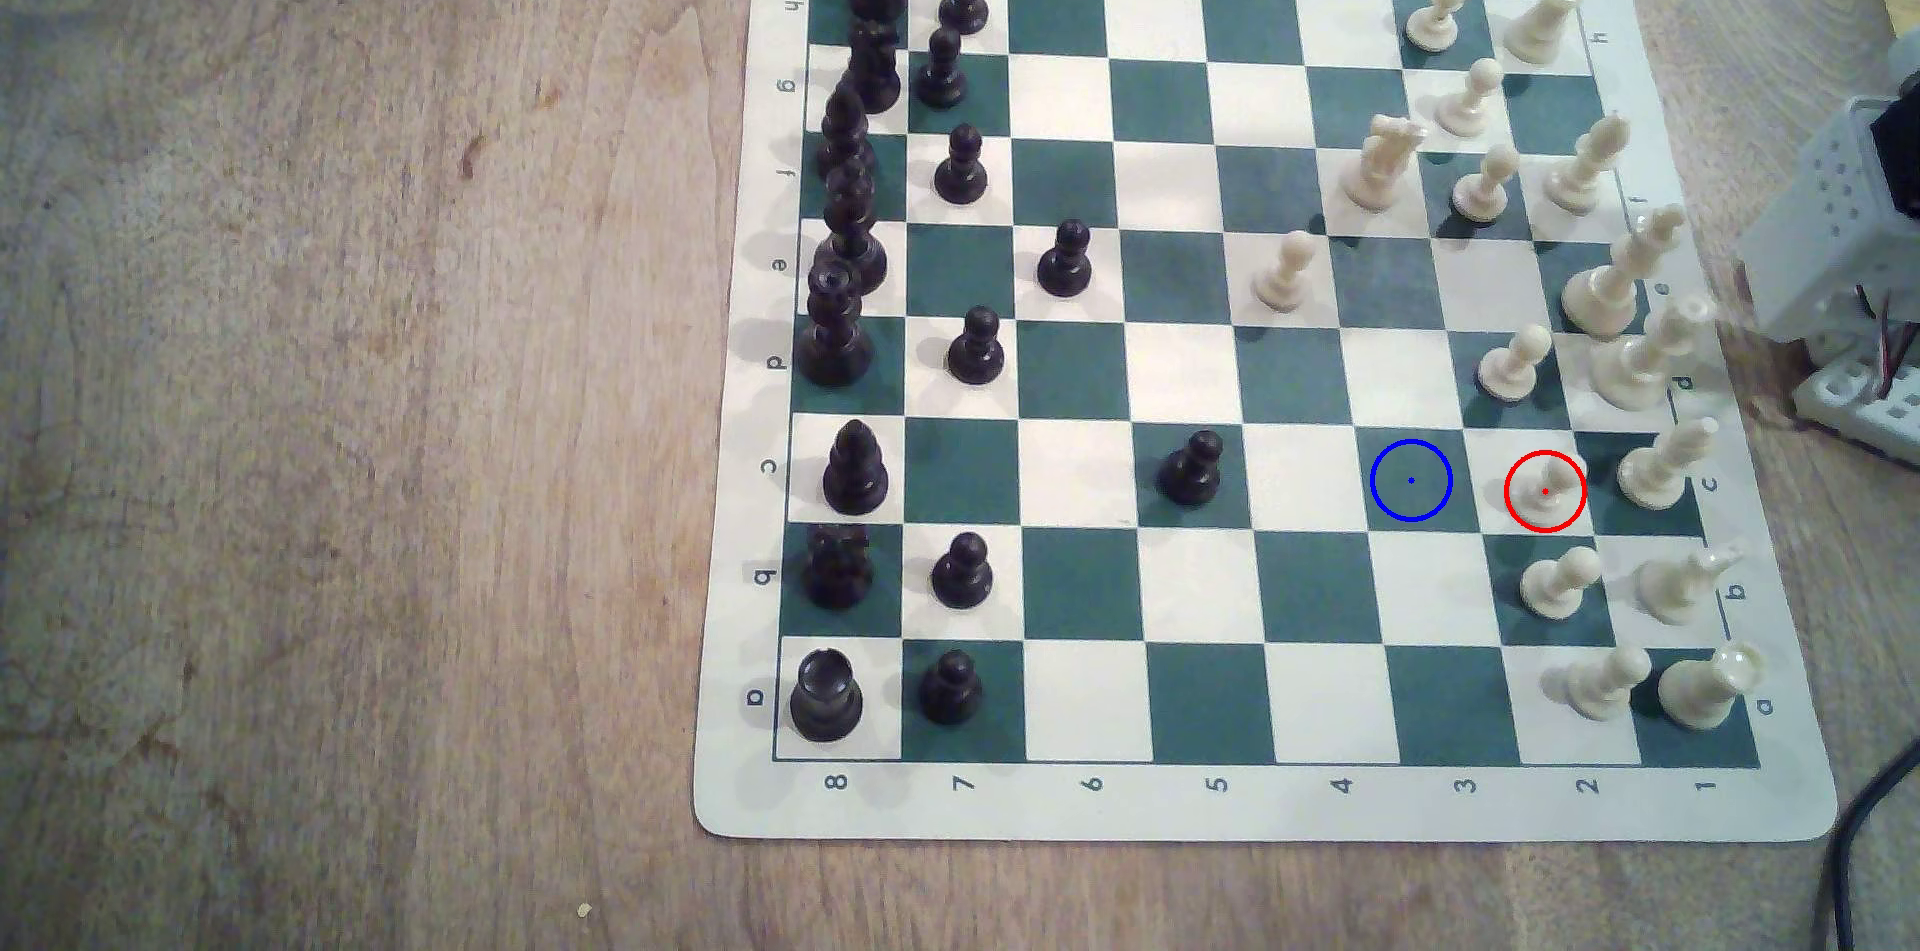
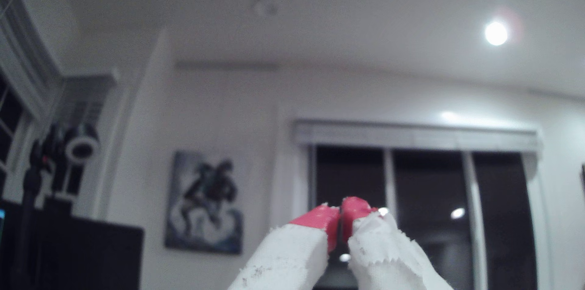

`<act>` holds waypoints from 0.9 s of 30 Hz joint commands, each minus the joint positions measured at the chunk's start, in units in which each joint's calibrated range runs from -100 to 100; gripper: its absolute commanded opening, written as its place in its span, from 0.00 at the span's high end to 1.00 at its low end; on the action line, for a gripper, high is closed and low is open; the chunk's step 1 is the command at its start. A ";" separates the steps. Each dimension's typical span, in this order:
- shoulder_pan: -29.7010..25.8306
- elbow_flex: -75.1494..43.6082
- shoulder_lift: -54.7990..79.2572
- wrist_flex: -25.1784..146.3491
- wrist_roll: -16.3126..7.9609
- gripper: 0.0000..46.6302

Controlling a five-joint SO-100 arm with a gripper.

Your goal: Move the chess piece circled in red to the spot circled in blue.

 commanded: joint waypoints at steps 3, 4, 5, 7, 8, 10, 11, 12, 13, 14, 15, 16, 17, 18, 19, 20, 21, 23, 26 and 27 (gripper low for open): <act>-2.91 -4.09 0.22 12.49 -0.49 0.96; -3.07 -4.09 0.39 13.55 -2.10 0.97; -3.30 -4.46 0.65 16.34 -3.96 1.00; -3.38 -4.46 0.39 20.76 -4.10 1.00; -3.54 -4.46 0.39 22.72 -4.10 1.00; -3.77 -5.18 0.22 27.72 -4.40 1.00; -3.77 -6.72 0.39 34.44 -5.42 1.00; -3.85 -7.45 0.48 37.63 -6.01 1.00; -3.85 -7.99 0.56 40.58 -6.40 1.00; -3.85 -8.35 0.56 42.95 -6.74 1.00; -4.16 -8.81 0.22 46.97 -8.30 1.00; -5.02 -9.53 0.22 49.42 -9.91 1.00; -6.04 -10.35 0.31 51.88 -11.18 1.00; -6.74 -10.89 0.90 53.52 -11.43 1.00; -6.90 -12.07 2.26 55.89 -11.72 1.00; -7.99 -14.97 4.98 62.04 -12.50 1.00; -8.70 -16.60 6.42 65.56 -13.04 1.00; -9.56 -19.78 9.73 72.27 -14.11 1.00; -11.98 -23.95 15.25 84.15 -15.53 1.00; -13.24 -24.49 16.27 86.36 -15.97 1.00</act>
